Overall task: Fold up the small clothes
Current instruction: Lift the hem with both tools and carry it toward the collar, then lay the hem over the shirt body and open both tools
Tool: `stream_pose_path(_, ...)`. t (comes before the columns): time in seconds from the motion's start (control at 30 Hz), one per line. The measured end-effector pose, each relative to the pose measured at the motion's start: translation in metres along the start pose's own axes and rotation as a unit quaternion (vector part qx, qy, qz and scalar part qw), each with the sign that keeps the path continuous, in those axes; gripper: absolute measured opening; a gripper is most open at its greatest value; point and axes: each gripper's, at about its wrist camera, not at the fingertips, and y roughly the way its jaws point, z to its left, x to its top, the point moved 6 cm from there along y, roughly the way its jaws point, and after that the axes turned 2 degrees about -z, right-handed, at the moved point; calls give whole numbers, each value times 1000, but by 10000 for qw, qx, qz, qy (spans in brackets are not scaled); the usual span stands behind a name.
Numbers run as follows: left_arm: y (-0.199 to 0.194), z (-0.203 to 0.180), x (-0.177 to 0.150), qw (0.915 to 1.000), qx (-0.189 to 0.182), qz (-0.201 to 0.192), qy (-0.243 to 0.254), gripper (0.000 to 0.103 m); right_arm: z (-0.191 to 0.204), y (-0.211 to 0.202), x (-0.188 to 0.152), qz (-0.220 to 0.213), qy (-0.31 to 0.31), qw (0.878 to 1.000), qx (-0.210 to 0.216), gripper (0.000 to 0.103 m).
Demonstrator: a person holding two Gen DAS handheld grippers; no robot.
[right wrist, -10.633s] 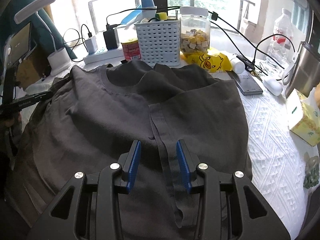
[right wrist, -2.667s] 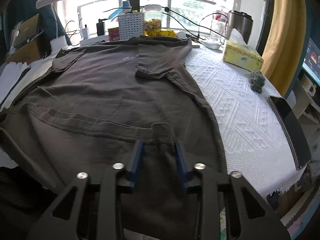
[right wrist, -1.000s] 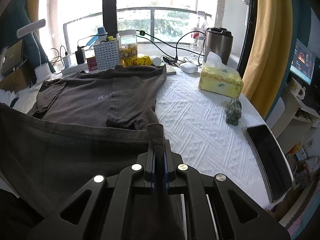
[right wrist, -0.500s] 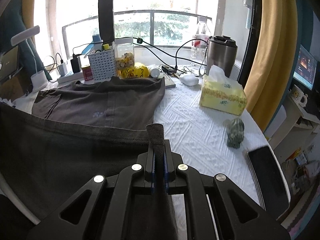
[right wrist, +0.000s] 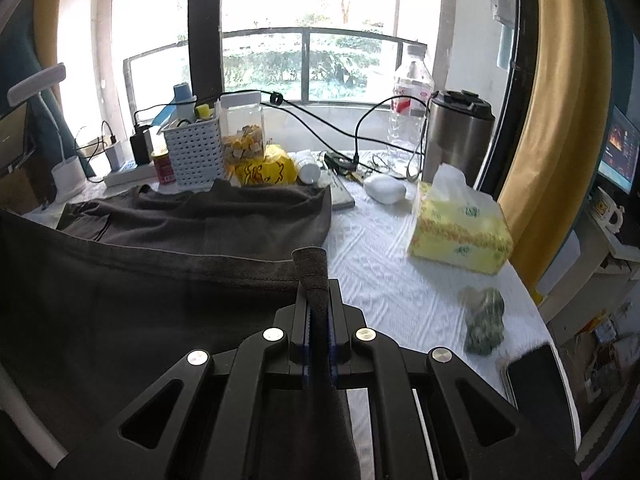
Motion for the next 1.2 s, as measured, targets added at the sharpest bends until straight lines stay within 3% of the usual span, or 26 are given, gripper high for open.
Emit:
stream_pose_path(0.37,31,7,22,9997,196,-129,77,6,5,39,39,-166,-129,9997,105,8)
stream_pose_path(1.2,124,27,65,9987,257,-306,307,6,18,135,117,-320,-864,9957,48,8)
